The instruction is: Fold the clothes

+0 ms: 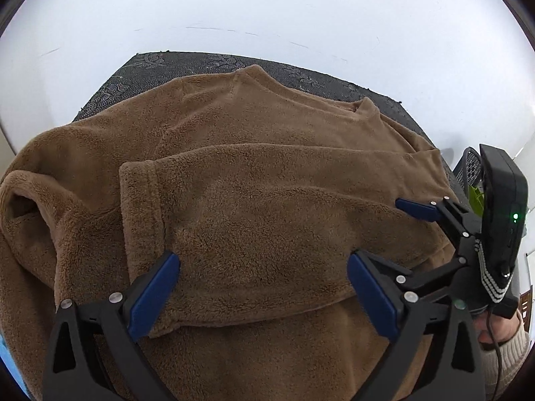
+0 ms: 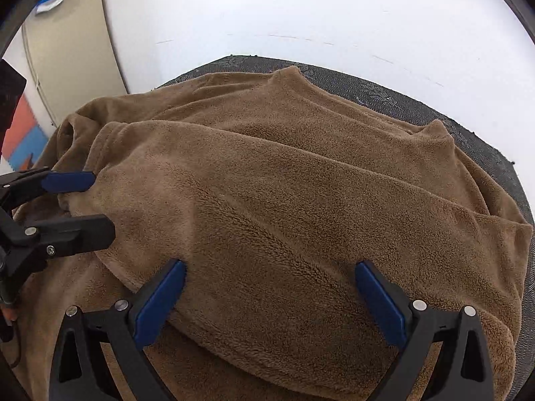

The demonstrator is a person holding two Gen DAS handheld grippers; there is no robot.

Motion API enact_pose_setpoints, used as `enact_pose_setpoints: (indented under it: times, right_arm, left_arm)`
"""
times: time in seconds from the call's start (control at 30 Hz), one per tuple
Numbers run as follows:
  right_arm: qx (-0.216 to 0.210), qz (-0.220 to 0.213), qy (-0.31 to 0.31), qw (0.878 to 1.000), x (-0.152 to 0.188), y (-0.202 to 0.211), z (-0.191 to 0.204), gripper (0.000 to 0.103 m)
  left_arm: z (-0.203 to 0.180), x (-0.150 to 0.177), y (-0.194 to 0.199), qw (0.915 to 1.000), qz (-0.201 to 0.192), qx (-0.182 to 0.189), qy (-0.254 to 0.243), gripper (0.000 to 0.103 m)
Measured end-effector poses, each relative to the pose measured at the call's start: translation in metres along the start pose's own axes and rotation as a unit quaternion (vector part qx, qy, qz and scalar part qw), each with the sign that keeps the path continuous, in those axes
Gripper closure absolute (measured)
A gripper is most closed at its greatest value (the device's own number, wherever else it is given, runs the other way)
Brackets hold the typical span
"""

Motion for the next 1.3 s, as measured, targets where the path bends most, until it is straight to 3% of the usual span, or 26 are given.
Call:
enact_pose_setpoints:
  times: [0.37, 0.53, 0.9, 1.0, 1.3]
  right_arm:
    - [0.008, -0.003, 0.001, 1.0, 0.002, 0.003, 0.003, 0.001]
    - [0.04, -0.003, -0.007, 0.999, 0.0, 0.011, 0.01, 0.001]
    - [0.088, -0.049, 0.1, 0.99, -0.002, 0.028, 0.071, 0.001]
    - [0.13, -0.071, 0.15, 0.978, -0.002, 0.029, 0.09, 0.001]
    - [0.268, -0.141, 0.306, 0.903, 0.003, 0.022, 0.145, 0.001]
  left_arm:
    - [0.001, 0.001, 0.017, 0.9996, -0.014, 0.01, 0.022, 0.002]
    - [0.006, 0.005, 0.036, 0.9991, -0.029, 0.009, 0.031, 0.001]
    - [0.036, 0.034, 0.064, 0.996, -0.046, 0.007, 0.077, 0.001]
    - [0.049, 0.044, 0.073, 0.9942, -0.053, 0.005, 0.094, 0.001]
    - [0.08, 0.068, 0.097, 0.989, -0.071, -0.005, 0.129, 0.001]
Point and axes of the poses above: each gripper's, at about its wrist camera, not at the fingertips, and y roughly against the way its jaws point, z to its left, x to its underside, the point moved 3 cm from there along -y, roughly the way its jaws point, and after that the axes turned 9 degrees about -y, right-handed, at the moved point
